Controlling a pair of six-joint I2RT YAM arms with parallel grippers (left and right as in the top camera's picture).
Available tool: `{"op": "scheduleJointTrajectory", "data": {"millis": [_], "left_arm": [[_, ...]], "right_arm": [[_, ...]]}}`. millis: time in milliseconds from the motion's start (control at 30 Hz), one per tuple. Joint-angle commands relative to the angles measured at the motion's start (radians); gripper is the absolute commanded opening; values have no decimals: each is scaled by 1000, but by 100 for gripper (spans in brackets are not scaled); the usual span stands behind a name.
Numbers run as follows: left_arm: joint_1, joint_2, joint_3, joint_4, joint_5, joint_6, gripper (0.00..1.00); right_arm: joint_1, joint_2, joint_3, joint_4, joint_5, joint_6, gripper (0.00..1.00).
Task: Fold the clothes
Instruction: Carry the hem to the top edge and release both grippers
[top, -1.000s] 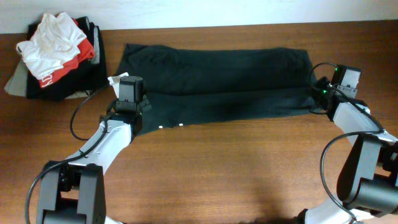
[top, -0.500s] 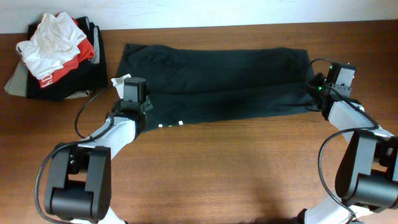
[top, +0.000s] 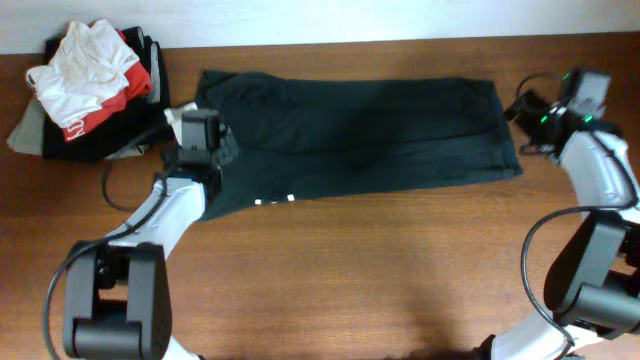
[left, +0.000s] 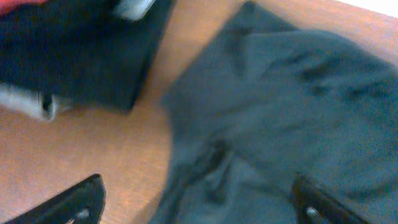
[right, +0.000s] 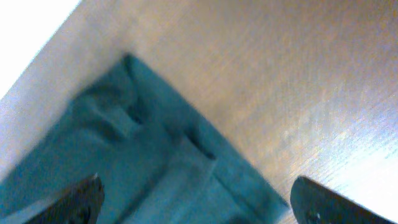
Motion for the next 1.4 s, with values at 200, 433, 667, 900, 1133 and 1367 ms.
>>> {"op": "scheduleJointTrajectory", "data": {"millis": [200, 433, 667, 900, 1133, 1367], "left_arm": [[-5, 143, 681, -478, 414, 156, 99], [17, 517, 1090, -631, 428, 175, 99], [111, 640, 1098, -631, 464, 175, 99], [131, 679, 1098, -626, 521, 175, 99], [129, 737, 1098, -613, 563, 174, 89], [129, 743, 1098, -602, 557, 175, 80]], "right_arm": [[86, -32, 391, -318, -80, -190, 98], [148, 1, 394, -426, -82, -245, 99], [154, 28, 393, -444, -78, -261, 99], [154, 97, 393, -447, -79, -258, 99], [154, 121, 393, -440, -79, -258, 99], [154, 121, 393, -440, -79, -258, 99]]}}
